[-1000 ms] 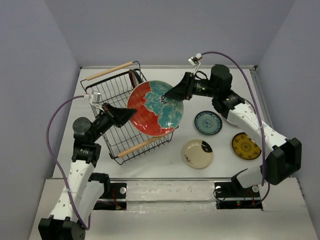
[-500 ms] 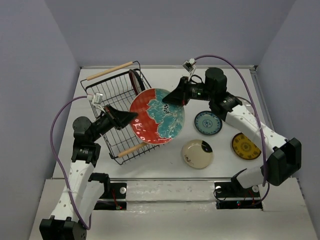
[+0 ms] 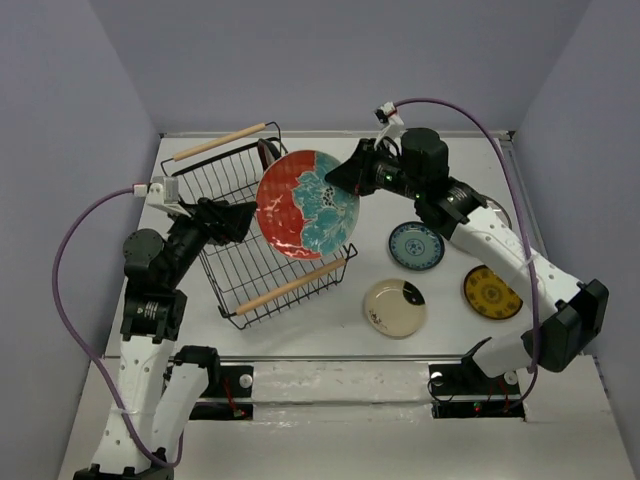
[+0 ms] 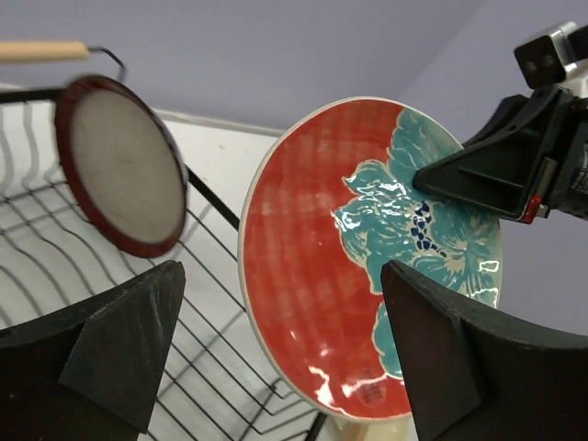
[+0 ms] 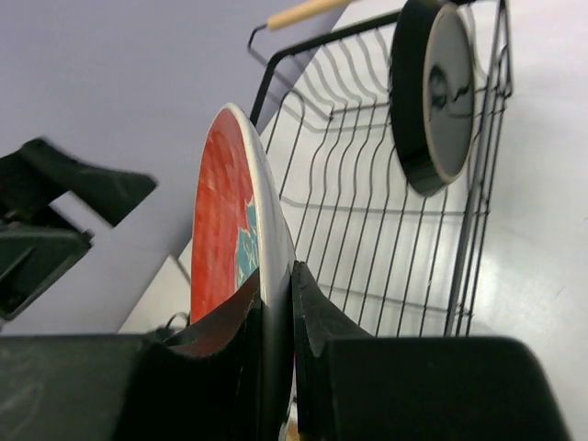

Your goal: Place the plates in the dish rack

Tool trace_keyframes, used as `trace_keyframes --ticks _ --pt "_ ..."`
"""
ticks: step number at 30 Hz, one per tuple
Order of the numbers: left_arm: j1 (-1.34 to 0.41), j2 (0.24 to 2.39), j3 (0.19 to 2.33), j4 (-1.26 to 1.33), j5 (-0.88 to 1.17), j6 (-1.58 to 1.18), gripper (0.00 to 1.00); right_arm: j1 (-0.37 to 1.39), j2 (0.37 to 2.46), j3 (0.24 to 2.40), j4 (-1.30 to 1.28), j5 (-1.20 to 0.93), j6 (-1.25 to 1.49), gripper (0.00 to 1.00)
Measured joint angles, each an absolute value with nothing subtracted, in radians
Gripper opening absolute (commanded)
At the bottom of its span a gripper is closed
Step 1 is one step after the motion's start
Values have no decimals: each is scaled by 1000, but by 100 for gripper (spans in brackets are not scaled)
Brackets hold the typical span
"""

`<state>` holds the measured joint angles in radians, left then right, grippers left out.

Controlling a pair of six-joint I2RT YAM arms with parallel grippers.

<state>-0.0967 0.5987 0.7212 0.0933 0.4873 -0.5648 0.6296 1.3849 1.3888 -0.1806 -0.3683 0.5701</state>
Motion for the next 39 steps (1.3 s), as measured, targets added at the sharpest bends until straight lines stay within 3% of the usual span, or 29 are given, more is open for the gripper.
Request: trace_keyframes --ticks 6,14,25,39 --pt "-176 588 839 -65 176 -407 99 668 1536 1559 -191 -184 503 7" --pt "-286 504 805 -119 -149 -330 99 844 1868 1917 -266 189 272 7" --pt "-352 487 752 -148 -226 -319 99 989 2286 2368 -281 518 -82 7" --pt "-366 473 752 -149 -255 -318 99 972 2405 2395 -161 684 -299 7"
